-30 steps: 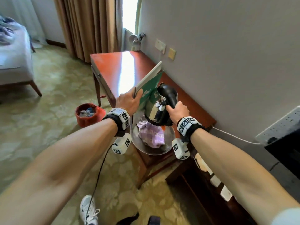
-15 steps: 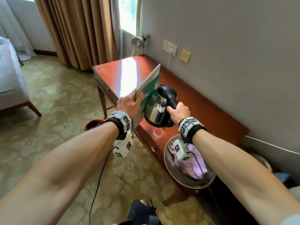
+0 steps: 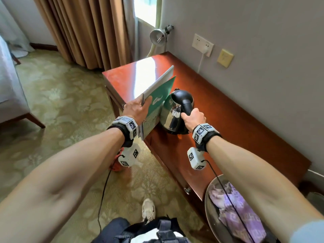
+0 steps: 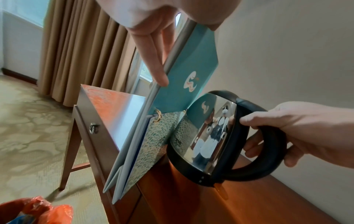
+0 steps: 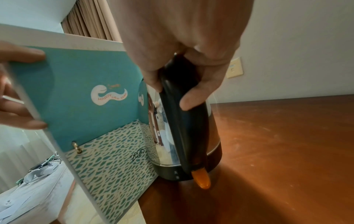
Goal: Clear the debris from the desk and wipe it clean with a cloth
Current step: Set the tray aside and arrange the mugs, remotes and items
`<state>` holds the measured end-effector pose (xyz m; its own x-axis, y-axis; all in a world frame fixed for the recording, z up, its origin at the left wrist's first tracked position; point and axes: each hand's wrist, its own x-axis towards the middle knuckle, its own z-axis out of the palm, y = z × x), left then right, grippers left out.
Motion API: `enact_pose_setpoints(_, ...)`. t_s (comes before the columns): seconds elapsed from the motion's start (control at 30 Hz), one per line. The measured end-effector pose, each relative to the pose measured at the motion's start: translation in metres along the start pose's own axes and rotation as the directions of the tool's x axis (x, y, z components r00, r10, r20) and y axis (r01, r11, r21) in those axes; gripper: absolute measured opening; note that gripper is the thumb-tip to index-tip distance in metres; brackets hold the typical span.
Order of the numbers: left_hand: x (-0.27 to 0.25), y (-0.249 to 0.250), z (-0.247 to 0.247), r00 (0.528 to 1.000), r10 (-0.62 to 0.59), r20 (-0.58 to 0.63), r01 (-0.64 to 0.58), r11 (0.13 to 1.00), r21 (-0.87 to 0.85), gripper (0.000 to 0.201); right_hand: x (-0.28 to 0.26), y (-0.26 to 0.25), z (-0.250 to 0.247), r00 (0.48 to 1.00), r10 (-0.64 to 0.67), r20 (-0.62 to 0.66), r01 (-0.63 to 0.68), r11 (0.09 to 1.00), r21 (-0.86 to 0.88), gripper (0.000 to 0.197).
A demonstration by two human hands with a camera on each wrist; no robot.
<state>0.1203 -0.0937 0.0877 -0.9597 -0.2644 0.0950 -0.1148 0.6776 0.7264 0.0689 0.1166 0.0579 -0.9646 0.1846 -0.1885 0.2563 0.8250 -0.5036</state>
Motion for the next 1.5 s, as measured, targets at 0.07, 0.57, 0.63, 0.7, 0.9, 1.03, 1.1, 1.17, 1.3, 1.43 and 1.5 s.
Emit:
enact_pose_setpoints(0.07, 0.020, -0.005, -0.006, 1.000, -0.007, -0.002, 0.007, 1.000, -0.014, 0.047, 0.014, -0.014, 0.009, 1.000, 0.015, 0.004, -0.014, 1.000, -0.008, 0.051)
enact_pose_setpoints(0.57, 0.203, -0.082, -0.060, 0.993, 0.029, 0.112, -0.019, 0.996, -0.089, 0.048, 0.106, -0.151, 0.086, 0.987, 0.156, -0.034, -0.158, 0.984, -0.081, 0.050)
enact_pose_setpoints(0.63, 0.228, -0.089, -0.067, 0.988, 0.055, 0.141, -0.040, 0.994, -0.106, 0.049, 0.116, -0.168, 0.095, 0.982, 0.184, -0.046, -0.187, 0.980, -0.073, 0.049)
enact_pose_setpoints(0.7, 0.249, -0.097, -0.068, 0.982, 0.103, 0.160, -0.087, 0.991, -0.101, 0.050, 0.122, -0.179, 0.103, 0.976, 0.211, -0.054, -0.214, 0.975, -0.061, 0.047)
enact_pose_setpoints(0.9, 0.305, -0.103, -0.060, 0.958, 0.158, 0.239, -0.147, 0.987, -0.064, 0.048, 0.148, -0.202, 0.110, 0.956, 0.284, -0.069, -0.285, 0.958, -0.015, 0.046)
enact_pose_setpoints(1.03, 0.335, -0.098, -0.046, 0.954, 0.181, 0.241, -0.163, 0.982, -0.092, 0.045, 0.170, -0.207, 0.112, 0.945, 0.318, -0.077, -0.319, 0.948, -0.002, 0.046)
enact_pose_setpoints(1.1, 0.350, -0.093, -0.040, 0.950, 0.165, 0.266, -0.146, 0.985, -0.087, 0.049, 0.183, -0.206, 0.112, 0.939, 0.334, -0.080, -0.335, 0.942, -0.006, 0.048)
enact_pose_setpoints(1.17, 0.367, -0.090, -0.033, 0.940, 0.157, 0.303, -0.141, 0.987, -0.075, 0.050, 0.199, -0.206, 0.111, 0.938, 0.336, -0.084, -0.339, 0.941, -0.017, 0.051)
enact_pose_setpoints(1.3, 0.402, -0.077, -0.015, 0.944, 0.172, 0.282, -0.155, 0.985, -0.081, 0.045, 0.241, -0.205, 0.103, 0.941, 0.326, -0.095, -0.329, 0.944, -0.016, 0.055)
enact_pose_setpoints(1.43, 0.432, -0.058, 0.008, 0.949, 0.158, 0.273, -0.149, 0.987, -0.052, 0.045, 0.281, -0.199, 0.093, 0.947, 0.308, -0.095, -0.310, 0.951, -0.007, 0.053)
enact_pose_setpoints(1.5, 0.447, -0.047, 0.020, 0.955, 0.143, 0.261, -0.141, 0.990, -0.026, 0.042, 0.299, -0.195, 0.086, 0.950, 0.296, -0.096, -0.298, 0.954, -0.015, 0.052)
